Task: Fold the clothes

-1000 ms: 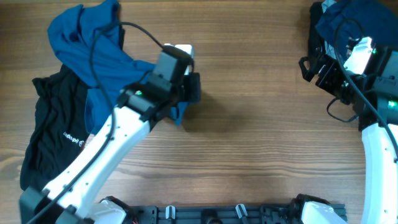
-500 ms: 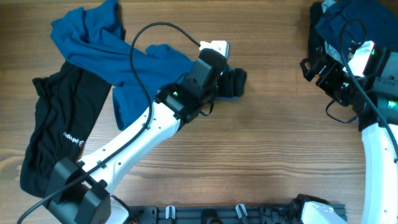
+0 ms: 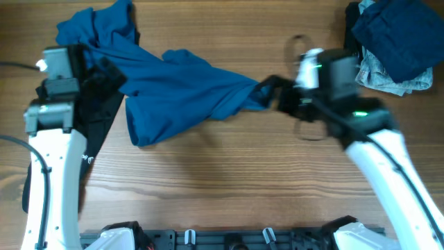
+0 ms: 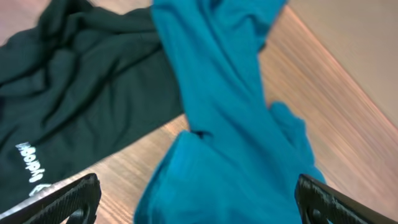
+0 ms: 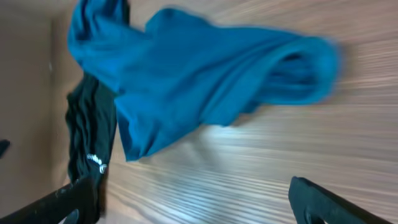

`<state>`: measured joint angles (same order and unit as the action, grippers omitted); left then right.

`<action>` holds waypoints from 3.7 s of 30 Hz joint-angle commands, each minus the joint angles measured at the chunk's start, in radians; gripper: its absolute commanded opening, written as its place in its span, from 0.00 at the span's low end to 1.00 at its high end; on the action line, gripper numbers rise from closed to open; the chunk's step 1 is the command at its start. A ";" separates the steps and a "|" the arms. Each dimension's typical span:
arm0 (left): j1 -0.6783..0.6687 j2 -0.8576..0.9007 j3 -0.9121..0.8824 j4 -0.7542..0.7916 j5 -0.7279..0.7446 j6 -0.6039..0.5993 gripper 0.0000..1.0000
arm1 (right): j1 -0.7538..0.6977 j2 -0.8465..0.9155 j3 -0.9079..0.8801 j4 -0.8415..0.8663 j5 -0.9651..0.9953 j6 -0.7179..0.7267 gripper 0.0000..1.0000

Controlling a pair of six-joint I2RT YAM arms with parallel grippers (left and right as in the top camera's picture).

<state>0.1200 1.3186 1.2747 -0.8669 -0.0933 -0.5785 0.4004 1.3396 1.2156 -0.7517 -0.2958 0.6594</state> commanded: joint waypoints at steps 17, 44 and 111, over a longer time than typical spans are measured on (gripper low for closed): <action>0.076 0.006 0.005 -0.110 0.052 -0.013 1.00 | 0.375 0.586 0.004 0.533 -0.047 0.496 0.91; 0.076 0.006 0.005 -0.127 0.052 -0.013 1.00 | 0.388 0.739 0.005 0.650 0.116 0.546 0.52; -0.061 0.766 0.005 0.812 0.235 0.257 0.93 | -0.546 0.048 0.108 -0.512 -0.046 -0.099 0.08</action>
<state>0.0563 2.0647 1.2728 -0.0727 0.1291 -0.3664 -0.1429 1.4052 1.3136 -1.2697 -0.3302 0.5701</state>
